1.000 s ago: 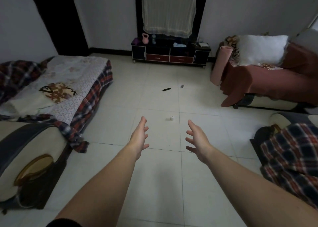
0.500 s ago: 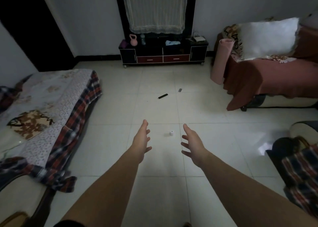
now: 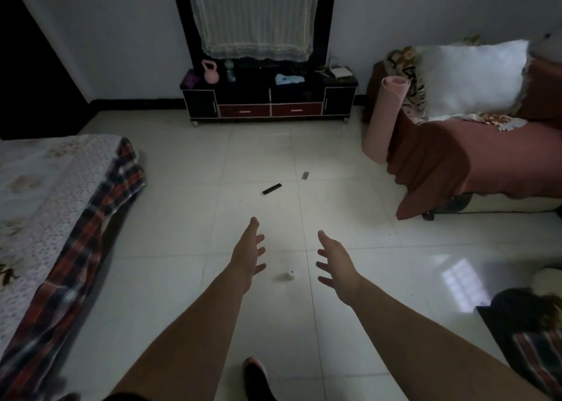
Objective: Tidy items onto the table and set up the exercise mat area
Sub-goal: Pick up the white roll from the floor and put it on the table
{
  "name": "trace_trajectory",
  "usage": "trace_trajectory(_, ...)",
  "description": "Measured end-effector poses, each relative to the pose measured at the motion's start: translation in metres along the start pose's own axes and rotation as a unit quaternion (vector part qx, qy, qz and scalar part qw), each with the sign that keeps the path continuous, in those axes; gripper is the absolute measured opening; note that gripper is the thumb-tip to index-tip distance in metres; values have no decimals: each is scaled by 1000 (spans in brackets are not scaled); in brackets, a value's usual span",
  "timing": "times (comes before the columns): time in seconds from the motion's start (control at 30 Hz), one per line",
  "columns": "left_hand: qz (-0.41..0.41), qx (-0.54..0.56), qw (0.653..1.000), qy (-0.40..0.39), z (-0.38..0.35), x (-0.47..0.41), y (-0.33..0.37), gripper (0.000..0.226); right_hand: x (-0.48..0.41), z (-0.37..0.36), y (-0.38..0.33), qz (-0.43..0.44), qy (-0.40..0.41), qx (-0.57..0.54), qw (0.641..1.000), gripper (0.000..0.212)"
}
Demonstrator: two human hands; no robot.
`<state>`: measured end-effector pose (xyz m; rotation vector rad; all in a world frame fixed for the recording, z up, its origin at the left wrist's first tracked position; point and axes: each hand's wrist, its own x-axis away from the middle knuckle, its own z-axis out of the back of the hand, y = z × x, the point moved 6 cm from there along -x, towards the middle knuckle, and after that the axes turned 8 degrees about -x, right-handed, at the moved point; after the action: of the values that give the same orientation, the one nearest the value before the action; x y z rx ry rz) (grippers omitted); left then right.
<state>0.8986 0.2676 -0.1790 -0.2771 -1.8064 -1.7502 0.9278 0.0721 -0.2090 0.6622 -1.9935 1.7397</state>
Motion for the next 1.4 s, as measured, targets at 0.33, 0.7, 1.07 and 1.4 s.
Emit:
trace_trajectory(0.33, 78, -16, 997, 5, 7, -176, 32, 57, -160, -38, -30, -67, 34, 4, 997, 45)
trace_trajectory(0.7, 179, 18, 980, 83, -14, -327, 0, 43, -360, -26, -8, -168, 66, 76, 981, 49)
trace_trajectory(1.07, 217, -80, 970, 79, -55, -502, -185, 32, -536, -2, 163, -239, 45, 189, 951, 74)
trace_trajectory(1.4, 193, -161, 966, 57, -42, -646, -418, 38, -694, 12, 367, -93, -72, 532, 838, 76)
